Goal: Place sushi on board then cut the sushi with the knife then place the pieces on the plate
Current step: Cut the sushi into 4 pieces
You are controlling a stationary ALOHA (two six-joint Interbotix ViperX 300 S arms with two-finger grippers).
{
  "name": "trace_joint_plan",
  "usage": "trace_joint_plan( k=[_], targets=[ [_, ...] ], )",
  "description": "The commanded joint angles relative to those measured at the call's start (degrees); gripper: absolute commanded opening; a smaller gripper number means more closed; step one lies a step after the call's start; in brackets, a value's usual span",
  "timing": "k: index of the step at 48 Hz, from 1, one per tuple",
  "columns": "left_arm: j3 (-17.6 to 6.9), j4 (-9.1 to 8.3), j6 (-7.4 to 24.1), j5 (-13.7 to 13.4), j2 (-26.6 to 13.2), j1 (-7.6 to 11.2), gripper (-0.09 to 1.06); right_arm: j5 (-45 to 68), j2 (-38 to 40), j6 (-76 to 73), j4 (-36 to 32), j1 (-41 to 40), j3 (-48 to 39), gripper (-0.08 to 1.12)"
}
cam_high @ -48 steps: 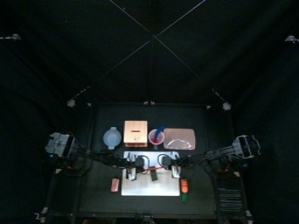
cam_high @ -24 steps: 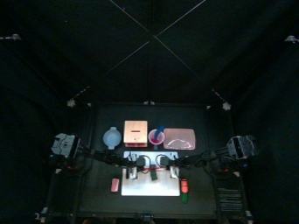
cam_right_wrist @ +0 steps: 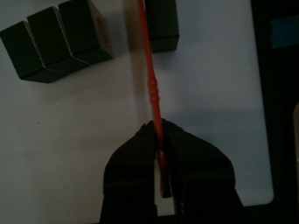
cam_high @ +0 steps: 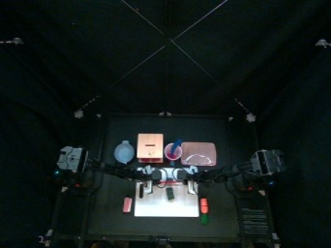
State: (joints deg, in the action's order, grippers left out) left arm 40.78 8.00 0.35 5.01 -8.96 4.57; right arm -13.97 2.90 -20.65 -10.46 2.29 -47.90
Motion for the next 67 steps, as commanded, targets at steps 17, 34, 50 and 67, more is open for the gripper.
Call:
trace_joint_plan(
  k=[17, 34, 50, 67],
  targets=[
    [-1.76, -0.18, -0.09, -2.55, 7.91, 6.15, 0.46, -3.60, 9.32, -0.35, 0.88, 2.64, 1.23, 0.38],
    [-2.90, 0.26, -0.35, -2.64, 5.71, 9.14, 0.46, -3.60, 9.05, -0.44, 2.46, 4.31, 1.23, 0.39],
    [-3.78, 0.35, -0.26, -2.64, 4.22, 9.23, 0.46, -3.60, 8.61, -0.44, 2.55, 4.31, 1.05, 0.38],
    [-3.78, 0.53, -0.35, -2.72, 3.34, 9.32, 0.46, -3.52, 7.21, -0.44, 3.16, 5.01, 1.32, 0.38]
  ],
)
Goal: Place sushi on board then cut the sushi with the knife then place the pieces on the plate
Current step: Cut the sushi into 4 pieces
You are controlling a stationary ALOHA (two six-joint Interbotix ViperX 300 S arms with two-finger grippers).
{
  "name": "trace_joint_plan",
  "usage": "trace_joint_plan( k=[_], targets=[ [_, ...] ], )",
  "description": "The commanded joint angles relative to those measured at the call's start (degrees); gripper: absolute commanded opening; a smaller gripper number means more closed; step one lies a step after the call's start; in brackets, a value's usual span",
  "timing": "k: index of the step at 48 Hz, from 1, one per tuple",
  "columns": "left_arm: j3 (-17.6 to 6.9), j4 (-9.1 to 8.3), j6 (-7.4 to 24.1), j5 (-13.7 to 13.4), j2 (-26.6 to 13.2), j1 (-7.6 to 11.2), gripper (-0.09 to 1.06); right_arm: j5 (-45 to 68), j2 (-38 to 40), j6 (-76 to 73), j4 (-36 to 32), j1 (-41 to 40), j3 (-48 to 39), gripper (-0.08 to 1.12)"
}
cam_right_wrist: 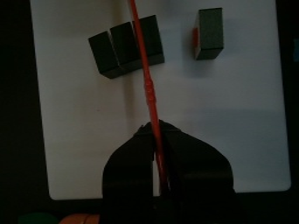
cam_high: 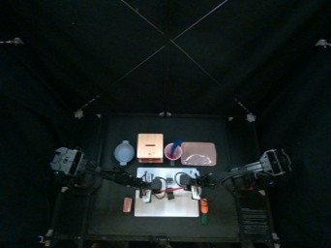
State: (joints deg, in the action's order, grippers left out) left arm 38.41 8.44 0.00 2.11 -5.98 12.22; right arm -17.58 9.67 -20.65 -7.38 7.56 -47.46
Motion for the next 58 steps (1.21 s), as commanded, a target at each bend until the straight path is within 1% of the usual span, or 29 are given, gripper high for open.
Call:
trace_joint_plan(
  k=[1, 2, 14, 19, 26, 36, 44, 49, 52, 58],
  targets=[
    [-1.41, -0.09, 0.00, 0.18, 0.35, 1.76, 0.46, 0.09, 0.35, -0.44, 0.09, -0.26, 0.88, 0.38],
    [-1.41, 0.09, 0.00, 0.09, 0.26, 1.76, 0.46, 0.00, 0.26, -0.44, 0.09, -0.18, 0.88, 0.39],
    [-1.41, -0.09, 0.00, -0.09, 0.09, 1.76, 0.46, 0.00, -0.44, -0.44, 0.09, -0.18, 0.88, 0.38],
    [-1.41, 0.09, 0.00, 0.00, -0.53, 1.76, 0.46, 0.09, -0.88, -0.44, 0.09, -0.18, 0.88, 0.39],
    [-1.41, -0.09, 0.09, -0.09, -1.41, 1.32, 0.46, 0.18, -2.29, -0.44, 0.26, -0.18, 0.88, 0.39],
    [-1.41, -0.09, 0.18, -0.09, -2.72, 1.23, 0.46, 1.05, -4.75, -0.44, 1.23, 0.26, 0.97, 0.38],
    [-1.49, 0.09, 0.09, 0.00, -3.16, 1.14, 0.46, 1.05, -5.80, -0.44, 1.49, 0.53, 0.88, 0.38],
    [-1.49, -0.09, 0.18, -0.09, -3.16, 1.14, 0.46, 1.05, -5.89, -0.44, 1.41, 0.62, 0.79, 0.38],
    [-1.49, -0.18, 0.18, -0.09, -3.16, 0.88, 0.46, 1.14, -5.89, -0.44, 1.23, 0.26, 0.88, 0.38],
    [-1.32, -0.18, 0.18, -0.09, -3.16, -0.26, 0.46, 1.14, -5.98, -0.35, 1.05, 0.18, 0.53, 0.38]
  ],
)
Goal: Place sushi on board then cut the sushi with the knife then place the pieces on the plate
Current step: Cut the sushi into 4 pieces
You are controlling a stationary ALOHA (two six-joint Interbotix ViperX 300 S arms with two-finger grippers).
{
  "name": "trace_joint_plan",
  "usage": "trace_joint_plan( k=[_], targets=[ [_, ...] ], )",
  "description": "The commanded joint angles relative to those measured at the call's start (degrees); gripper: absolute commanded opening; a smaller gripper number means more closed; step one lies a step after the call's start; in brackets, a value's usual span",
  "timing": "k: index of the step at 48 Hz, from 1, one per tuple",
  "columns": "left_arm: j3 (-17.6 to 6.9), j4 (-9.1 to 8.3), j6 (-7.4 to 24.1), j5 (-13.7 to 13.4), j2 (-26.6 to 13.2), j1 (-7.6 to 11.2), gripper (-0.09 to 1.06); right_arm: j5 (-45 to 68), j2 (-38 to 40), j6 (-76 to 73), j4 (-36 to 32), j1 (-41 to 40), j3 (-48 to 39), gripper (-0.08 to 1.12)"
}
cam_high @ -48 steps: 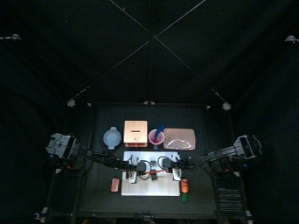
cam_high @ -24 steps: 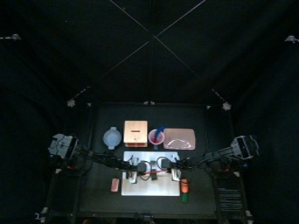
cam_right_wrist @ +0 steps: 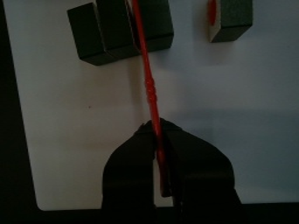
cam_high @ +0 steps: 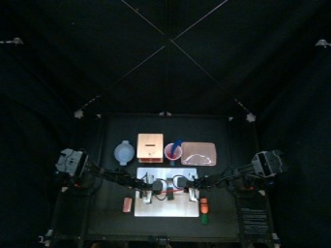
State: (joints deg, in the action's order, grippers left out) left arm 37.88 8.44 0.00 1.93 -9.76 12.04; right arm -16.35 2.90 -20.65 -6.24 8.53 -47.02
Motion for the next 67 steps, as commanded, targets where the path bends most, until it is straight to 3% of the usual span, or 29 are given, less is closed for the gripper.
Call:
trace_joint_plan(
  k=[1, 14, 28, 44, 67],
  targets=[
    [-0.70, -0.18, 0.18, 0.09, 0.53, -0.26, 0.46, -0.18, 0.79, -0.35, -0.09, -0.88, 0.09, 0.38],
    [-0.62, -0.35, 0.26, -0.62, 0.62, -1.93, 0.46, -0.18, 0.00, -0.35, -0.09, -1.14, -0.18, 0.39],
    [-0.70, -0.26, 0.18, -2.46, 0.00, -2.02, 0.46, -0.18, -0.79, -0.35, 0.09, -1.23, -0.09, 0.38],
    [-0.97, -0.26, 0.18, -2.46, 0.00, -2.20, 0.46, -1.05, -0.70, -0.35, 0.35, -0.97, 0.26, 0.38],
    [-1.14, -0.18, 0.09, -4.13, 6.94, -1.05, 0.46, -4.75, 6.33, -0.35, 0.00, -0.53, 2.11, 0.38]
  ],
)
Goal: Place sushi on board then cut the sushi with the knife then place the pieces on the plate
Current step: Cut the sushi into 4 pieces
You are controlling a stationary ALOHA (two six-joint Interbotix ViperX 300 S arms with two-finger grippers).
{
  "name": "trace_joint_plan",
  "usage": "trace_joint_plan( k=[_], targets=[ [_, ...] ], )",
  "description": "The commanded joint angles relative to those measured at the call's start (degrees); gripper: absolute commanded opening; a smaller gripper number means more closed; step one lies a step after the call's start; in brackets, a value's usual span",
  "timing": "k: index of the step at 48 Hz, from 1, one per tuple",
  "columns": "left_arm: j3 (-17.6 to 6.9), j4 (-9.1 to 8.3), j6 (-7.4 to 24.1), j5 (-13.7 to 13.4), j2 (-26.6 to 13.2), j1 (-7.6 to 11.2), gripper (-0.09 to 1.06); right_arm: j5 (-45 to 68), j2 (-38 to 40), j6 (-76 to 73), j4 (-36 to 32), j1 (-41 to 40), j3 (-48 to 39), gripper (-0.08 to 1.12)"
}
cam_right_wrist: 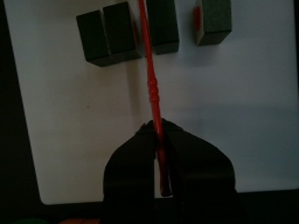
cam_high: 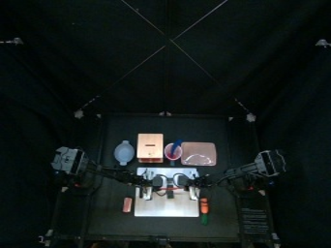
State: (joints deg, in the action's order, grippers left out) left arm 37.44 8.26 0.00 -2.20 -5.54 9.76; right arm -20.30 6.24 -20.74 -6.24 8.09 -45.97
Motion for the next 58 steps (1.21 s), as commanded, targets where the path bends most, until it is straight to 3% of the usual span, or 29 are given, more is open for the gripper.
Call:
trace_joint_plan(
  k=[1, 20, 58],
  targets=[
    [-0.70, 0.00, 0.09, 0.00, 2.81, 1.41, 0.46, -0.88, 3.25, -0.26, -0.09, 0.00, 1.14, 0.38],
    [-0.79, 0.00, 0.09, 0.44, 2.72, 4.83, 0.46, -0.88, 4.22, -0.35, 1.58, 3.16, 1.23, 0.38],
    [-1.23, 0.00, 0.18, 0.44, 0.44, 4.39, 0.46, -0.97, 2.02, -0.35, 2.02, 2.72, 0.53, 0.39]
  ],
)
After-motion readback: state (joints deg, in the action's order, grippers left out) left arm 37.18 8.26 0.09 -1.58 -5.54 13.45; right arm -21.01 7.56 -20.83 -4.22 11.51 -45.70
